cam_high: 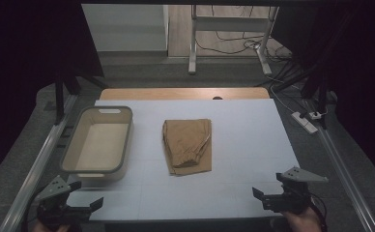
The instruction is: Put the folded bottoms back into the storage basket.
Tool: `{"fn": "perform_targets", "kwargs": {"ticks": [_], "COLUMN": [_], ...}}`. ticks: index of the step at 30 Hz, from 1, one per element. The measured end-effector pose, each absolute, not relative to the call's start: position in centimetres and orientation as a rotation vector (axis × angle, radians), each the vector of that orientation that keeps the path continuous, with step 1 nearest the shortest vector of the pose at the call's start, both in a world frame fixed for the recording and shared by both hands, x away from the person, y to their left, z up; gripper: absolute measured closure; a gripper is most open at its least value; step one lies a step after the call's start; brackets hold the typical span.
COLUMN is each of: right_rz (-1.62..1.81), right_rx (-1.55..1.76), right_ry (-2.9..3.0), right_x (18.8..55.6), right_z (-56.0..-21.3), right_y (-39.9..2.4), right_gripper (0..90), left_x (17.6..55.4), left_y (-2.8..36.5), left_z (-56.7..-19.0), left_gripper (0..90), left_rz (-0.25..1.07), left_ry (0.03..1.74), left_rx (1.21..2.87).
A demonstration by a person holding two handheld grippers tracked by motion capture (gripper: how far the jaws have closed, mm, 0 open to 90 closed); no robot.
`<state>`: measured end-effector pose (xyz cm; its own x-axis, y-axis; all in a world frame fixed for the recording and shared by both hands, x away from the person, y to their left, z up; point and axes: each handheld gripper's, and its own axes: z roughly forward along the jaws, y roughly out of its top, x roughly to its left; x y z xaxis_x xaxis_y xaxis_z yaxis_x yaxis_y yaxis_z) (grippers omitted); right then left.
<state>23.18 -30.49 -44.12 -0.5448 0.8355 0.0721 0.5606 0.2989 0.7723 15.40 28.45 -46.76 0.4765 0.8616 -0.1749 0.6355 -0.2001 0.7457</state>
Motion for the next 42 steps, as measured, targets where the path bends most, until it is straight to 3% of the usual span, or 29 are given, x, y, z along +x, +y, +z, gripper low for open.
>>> {"fn": "perform_targets", "kwargs": {"ticks": [21, 42], "right_rz": [1.108, 1.096], "right_rx": [1.22, 1.201], "right_ry": [2.283, 2.316], "right_x": [23.3, 23.3], "right_z": [-44.2, -44.3], "right_y": [-30.2, -30.0], "right_gripper": [0.0, 0.0], "left_x": [15.3, 16.1], "left_y": [28.0, 26.3], "left_z": [-46.2, -46.0], "left_gripper": [0.0, 0.0], "left_rz": [0.393, 0.329], "left_ry": [1.177, 1.092], "left_rx": [1.905, 1.93]}}
